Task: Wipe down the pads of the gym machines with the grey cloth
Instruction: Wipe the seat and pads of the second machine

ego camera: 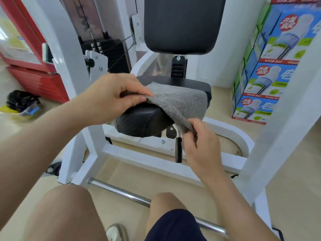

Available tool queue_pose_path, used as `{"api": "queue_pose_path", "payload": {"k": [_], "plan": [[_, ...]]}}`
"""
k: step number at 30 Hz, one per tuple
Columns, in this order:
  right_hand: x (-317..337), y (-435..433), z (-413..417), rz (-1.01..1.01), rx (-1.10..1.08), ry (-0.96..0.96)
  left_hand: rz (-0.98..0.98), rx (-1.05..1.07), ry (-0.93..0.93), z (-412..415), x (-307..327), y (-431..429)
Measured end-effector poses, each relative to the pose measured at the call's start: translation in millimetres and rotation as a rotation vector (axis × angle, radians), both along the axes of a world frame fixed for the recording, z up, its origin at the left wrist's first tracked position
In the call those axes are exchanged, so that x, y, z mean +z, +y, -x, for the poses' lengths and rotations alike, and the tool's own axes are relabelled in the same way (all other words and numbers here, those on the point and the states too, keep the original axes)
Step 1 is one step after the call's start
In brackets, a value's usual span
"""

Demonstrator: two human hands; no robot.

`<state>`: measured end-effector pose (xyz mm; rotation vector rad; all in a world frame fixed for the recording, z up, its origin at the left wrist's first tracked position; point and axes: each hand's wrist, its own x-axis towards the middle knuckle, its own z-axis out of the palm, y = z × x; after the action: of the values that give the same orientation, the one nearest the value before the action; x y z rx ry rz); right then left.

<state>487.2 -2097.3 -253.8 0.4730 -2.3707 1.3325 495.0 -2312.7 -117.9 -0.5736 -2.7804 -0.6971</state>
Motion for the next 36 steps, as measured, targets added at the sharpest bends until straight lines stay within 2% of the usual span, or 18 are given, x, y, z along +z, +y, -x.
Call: {"api": "queue_pose_path", "payload": {"k": [4, 8, 14, 16, 18, 20, 23, 26, 29, 31, 34, 36], "plan": [[-3.5, 10.7, -7.4, 0.052, 0.186, -0.184, -0.202, 0.063, -0.053, -16.9, 3.4, -10.9], [-4.0, 40.3, -6.0, 0.052, 0.276, -0.405, -0.256, 0.043, -0.061, -24.1, 1.3, -20.7], [12.5, 76.3, -9.2, 0.074, 0.498, -0.598, -0.239, 0.11, 0.188, -41.0, -19.3, -25.3], [18.9, 76.4, -13.8, 0.068, 0.613, -0.635, -0.318, 0.137, 0.195, -50.7, -30.3, -34.4], [22.7, 71.7, -14.3, 0.105, 0.628, -0.61, -0.426, 0.164, 0.122, -57.5, -35.7, -44.3], [28.0, 64.1, -10.7, 0.297, 0.546, -0.559, -0.561, 0.133, 0.036, -56.1, -35.5, -54.1], [45.7, 51.3, 1.6, 0.713, 0.441, -0.515, -0.706, 0.013, -0.002, -40.5, -29.1, -63.9], [74.9, 43.9, 21.8, 0.875, 0.334, -0.441, -0.791, -0.001, -0.02, -18.5, -15.7, -69.4], [116.6, 35.4, 37.0, 0.835, 0.349, -0.4, -0.777, 0.012, -0.137, 1.0, 12.9, -74.0], [148.9, 31.6, 43.6, 0.721, 0.334, -0.408, -0.661, -0.003, -0.301, 12.0, 39.4, -77.1], [198.0, 19.3, 51.0, 0.336, 0.142, -0.38, -0.324, -0.002, -0.422, 27.3, 80.6, -73.0], [229.1, 7.8, 55.7, 0.144, -0.034, -0.378, -0.246, 0.053, -0.417, 37.6, 103.8, -65.4]]}}
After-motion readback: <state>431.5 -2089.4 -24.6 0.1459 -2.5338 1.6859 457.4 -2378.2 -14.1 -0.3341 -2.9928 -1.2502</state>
